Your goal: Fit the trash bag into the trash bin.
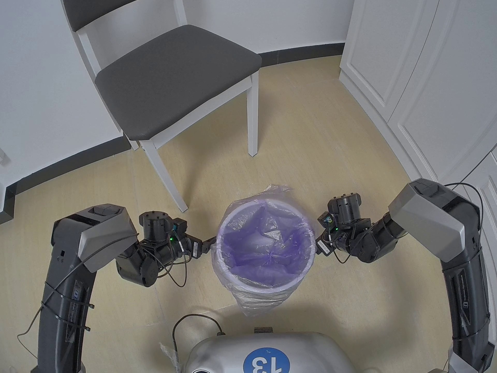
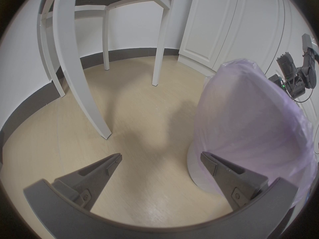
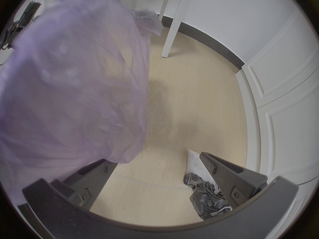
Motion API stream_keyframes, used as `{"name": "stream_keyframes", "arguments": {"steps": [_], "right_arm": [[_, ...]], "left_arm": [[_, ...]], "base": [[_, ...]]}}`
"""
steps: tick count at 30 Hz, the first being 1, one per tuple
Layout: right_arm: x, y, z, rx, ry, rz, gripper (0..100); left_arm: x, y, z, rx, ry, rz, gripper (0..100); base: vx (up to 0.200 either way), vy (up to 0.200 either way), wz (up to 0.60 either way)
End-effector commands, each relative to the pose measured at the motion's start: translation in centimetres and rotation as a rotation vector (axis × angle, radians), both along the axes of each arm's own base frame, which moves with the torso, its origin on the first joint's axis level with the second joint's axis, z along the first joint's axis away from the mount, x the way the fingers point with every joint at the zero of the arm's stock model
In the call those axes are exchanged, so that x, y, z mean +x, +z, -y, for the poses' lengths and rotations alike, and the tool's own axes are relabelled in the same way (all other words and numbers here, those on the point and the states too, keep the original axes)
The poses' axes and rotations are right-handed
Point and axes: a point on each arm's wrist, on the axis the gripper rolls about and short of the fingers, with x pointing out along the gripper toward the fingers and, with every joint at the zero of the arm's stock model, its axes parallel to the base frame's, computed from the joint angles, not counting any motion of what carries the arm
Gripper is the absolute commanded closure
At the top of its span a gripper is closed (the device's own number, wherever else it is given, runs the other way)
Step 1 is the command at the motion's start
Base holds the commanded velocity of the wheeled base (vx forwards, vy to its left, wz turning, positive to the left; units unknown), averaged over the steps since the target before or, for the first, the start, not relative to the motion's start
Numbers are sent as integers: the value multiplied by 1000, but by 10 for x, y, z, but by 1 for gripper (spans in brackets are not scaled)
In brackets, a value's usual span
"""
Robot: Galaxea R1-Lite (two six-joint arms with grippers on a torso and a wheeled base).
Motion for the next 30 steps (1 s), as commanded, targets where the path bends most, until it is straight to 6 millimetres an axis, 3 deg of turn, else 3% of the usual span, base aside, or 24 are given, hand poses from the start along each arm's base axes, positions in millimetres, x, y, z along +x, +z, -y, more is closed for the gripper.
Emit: {"name": "stream_keyframes", "arguments": {"steps": [1,7,12,14,15,18,19,28,30], "right_arm": [[3,-19,4,-11,-11,-33,0],[-6,2,9,-3,-14,-22,0],[-30,34,19,13,-6,-17,0],[-32,38,20,16,-8,-14,0],[-45,52,24,17,-8,-13,0],[-53,60,27,19,-7,-10,0],[-62,71,30,22,-6,-2,0],[-87,91,44,60,-47,0,0],[-96,97,52,80,-74,0,0]], "left_arm": [[3,-7,0,-1,3,-2,0],[-13,9,-3,-16,12,-15,0],[-43,29,-10,-24,10,33,0],[-46,31,-11,-25,12,37,0],[-56,43,-18,-30,19,48,0],[-63,50,-23,-30,22,44,0],[-72,56,-26,-29,25,43,0],[-101,71,-30,-43,20,98,0],[-116,88,-32,-56,15,133,0]], "base": [[0,0,0],[0,0,0],[0,0,0],[0,0,0],[0,0,0],[0,0,0],[0,0,0],[0,0,0],[0,0,0]]}}
